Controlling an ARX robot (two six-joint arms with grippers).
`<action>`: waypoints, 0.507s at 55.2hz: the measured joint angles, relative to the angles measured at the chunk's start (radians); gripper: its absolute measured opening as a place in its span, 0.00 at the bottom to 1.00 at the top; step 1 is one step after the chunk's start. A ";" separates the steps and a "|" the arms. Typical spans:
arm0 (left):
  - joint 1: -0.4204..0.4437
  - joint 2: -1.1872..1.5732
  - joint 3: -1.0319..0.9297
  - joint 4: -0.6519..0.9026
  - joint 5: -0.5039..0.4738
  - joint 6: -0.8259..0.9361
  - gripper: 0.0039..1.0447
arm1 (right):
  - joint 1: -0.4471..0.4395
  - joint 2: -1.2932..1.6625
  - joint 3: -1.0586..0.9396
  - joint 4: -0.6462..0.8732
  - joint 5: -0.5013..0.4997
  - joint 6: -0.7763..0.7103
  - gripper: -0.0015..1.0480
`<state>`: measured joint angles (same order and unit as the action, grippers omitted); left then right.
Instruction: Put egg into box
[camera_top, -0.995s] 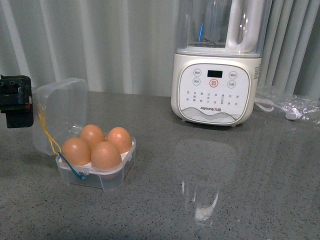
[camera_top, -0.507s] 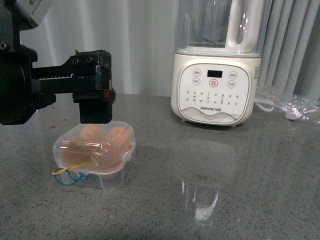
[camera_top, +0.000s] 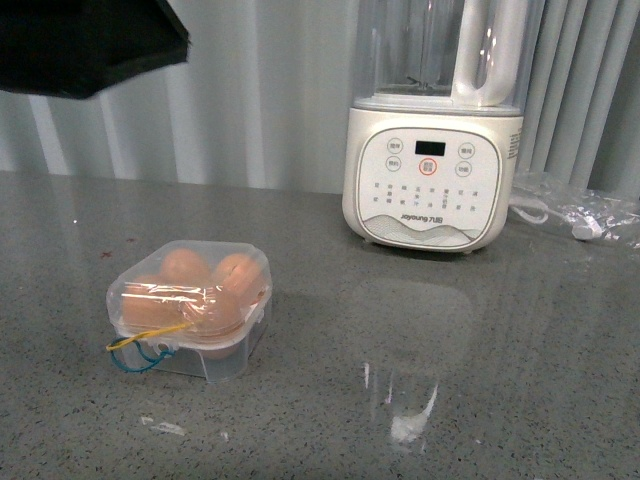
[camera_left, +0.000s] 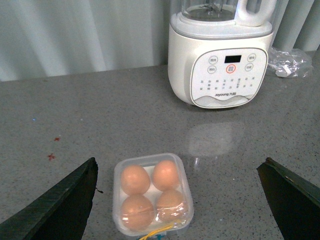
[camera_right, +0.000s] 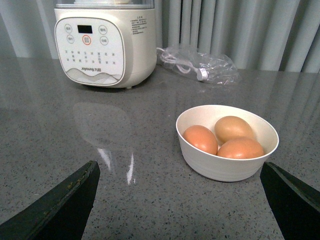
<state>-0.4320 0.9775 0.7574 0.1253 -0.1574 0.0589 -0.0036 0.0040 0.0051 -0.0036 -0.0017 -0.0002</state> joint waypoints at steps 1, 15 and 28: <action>0.000 -0.007 -0.001 -0.005 -0.001 0.002 0.94 | 0.000 0.000 0.000 0.000 0.000 0.000 0.93; 0.063 -0.146 -0.015 -0.111 0.022 0.027 0.94 | 0.000 0.000 0.000 0.000 0.000 0.000 0.93; 0.175 -0.294 -0.151 -0.039 -0.071 -0.029 0.73 | 0.000 0.000 0.000 0.000 0.000 0.000 0.93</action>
<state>-0.2569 0.6838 0.6067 0.0868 -0.2287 0.0303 -0.0036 0.0040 0.0051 -0.0036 -0.0013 0.0002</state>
